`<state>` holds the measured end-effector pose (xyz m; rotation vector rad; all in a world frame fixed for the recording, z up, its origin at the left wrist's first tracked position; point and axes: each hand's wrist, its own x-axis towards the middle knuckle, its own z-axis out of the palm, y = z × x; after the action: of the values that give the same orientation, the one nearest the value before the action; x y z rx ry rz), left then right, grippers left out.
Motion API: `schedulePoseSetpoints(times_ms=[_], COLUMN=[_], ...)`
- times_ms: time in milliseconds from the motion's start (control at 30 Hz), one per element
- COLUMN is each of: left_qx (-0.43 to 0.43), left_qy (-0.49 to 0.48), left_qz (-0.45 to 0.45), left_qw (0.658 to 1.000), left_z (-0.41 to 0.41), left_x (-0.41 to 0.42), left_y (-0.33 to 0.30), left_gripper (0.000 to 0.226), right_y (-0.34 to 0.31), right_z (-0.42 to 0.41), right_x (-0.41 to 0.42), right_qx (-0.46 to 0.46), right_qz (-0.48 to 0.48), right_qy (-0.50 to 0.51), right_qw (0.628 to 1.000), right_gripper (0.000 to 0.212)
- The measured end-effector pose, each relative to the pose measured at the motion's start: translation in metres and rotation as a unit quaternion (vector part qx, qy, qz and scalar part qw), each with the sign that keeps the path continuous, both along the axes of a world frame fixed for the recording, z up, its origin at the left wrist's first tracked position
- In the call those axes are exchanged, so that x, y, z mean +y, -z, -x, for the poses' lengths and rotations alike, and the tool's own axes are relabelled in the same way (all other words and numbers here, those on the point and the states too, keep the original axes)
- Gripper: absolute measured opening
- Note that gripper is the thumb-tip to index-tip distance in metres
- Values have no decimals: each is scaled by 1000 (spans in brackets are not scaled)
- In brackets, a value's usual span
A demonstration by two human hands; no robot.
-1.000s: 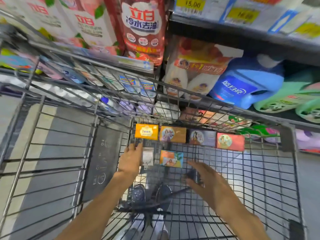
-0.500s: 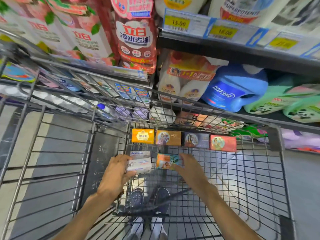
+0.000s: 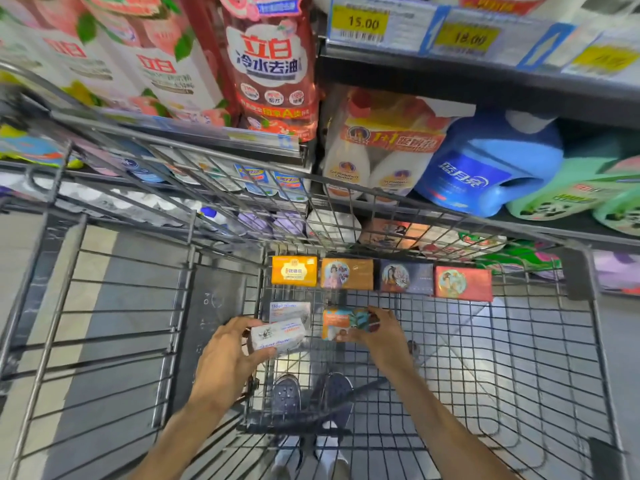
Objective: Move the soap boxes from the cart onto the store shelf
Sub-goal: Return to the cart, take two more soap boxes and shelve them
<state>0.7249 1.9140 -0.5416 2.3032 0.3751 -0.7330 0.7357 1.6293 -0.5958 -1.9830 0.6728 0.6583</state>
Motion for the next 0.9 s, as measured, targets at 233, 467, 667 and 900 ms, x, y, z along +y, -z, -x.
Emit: schedulePoseSetpoints(times_ms=[233, 467, 667, 900], left_qx=[-16, -46, -122, -160], left_qy=[-6, 69, 156, 299], left_qz=[77, 152, 234, 295], left_qw=[997, 985, 952, 893], left_z=[-13, -45, -64, -35], left_x=[-10, -48, -117, -245], left_y=[-27, -117, -245, -398], left_gripper=[47, 45, 48, 42], right_y=[-51, -155, -316, -458], right_z=[10, 32, 87, 202], right_x=[-31, -84, -136, -218], right_qx=[-26, -107, -231, -340], right_qz=[-80, -137, -58, 19], right_qy=[39, 152, 217, 319], right_qw=[996, 973, 947, 884], right_gripper=[33, 45, 43, 38])
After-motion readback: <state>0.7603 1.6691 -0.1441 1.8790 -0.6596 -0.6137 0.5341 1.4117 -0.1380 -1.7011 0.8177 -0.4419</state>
